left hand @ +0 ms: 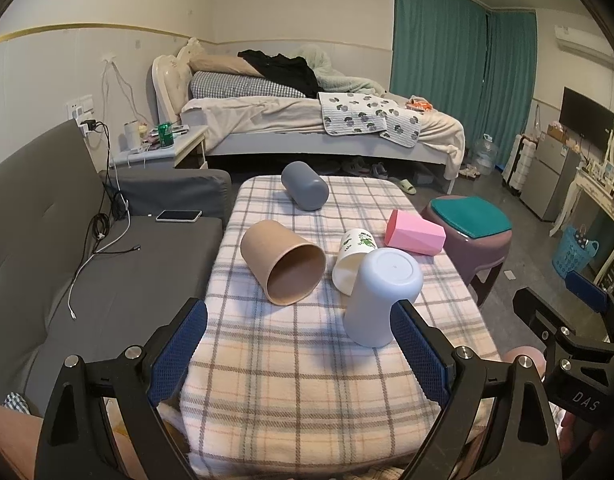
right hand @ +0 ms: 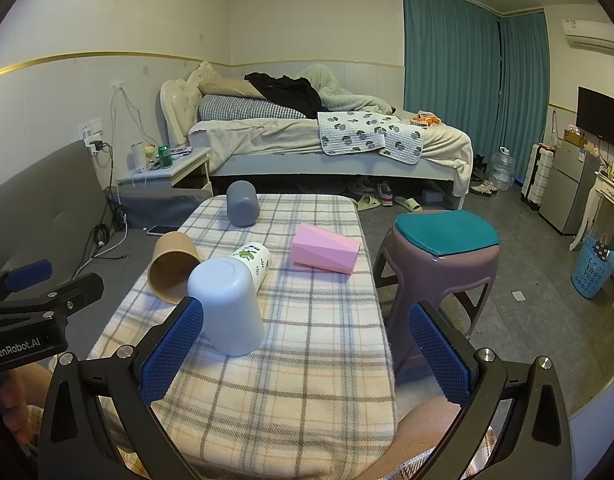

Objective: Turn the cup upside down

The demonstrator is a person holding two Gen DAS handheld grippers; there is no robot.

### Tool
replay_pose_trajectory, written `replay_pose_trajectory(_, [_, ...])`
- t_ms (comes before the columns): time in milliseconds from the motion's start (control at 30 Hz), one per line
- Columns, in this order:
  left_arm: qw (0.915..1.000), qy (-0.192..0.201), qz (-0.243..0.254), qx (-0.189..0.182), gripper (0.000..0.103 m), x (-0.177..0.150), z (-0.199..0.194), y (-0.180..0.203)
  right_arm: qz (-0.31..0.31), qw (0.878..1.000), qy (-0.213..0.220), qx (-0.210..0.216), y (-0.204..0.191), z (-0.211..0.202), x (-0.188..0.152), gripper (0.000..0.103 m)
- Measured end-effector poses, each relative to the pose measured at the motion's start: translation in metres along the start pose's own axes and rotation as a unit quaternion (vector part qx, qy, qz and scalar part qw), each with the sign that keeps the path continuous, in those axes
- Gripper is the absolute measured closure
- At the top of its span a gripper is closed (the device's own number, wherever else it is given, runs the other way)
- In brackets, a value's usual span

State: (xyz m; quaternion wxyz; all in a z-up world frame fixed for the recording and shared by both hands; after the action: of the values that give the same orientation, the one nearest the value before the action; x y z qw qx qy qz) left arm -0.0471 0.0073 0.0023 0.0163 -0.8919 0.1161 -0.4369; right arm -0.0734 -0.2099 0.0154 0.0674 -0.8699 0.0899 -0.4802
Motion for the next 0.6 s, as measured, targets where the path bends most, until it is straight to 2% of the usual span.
replay_pose_trajectory(600, [1.0000,0.000,-0.002,0.001,0.007,0.0001,-0.0001,0.0012,-0.002,1.000,0.000,0.003,-0.0004,-0.0011,-0.0022,0.000])
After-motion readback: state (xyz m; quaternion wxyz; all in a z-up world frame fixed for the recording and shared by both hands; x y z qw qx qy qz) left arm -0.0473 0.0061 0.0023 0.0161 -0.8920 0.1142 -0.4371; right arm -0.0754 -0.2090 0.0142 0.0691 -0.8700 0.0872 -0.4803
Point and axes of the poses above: each gripper's, at about its wrist camera, not at the fingertips, and z roughly the way its jaws point, y to its right, x to its top, the point moved 6 cm from there along z, roughly the way its jaws point, and after that the axes turned 12 degrees about z, right-handed, at the moved point
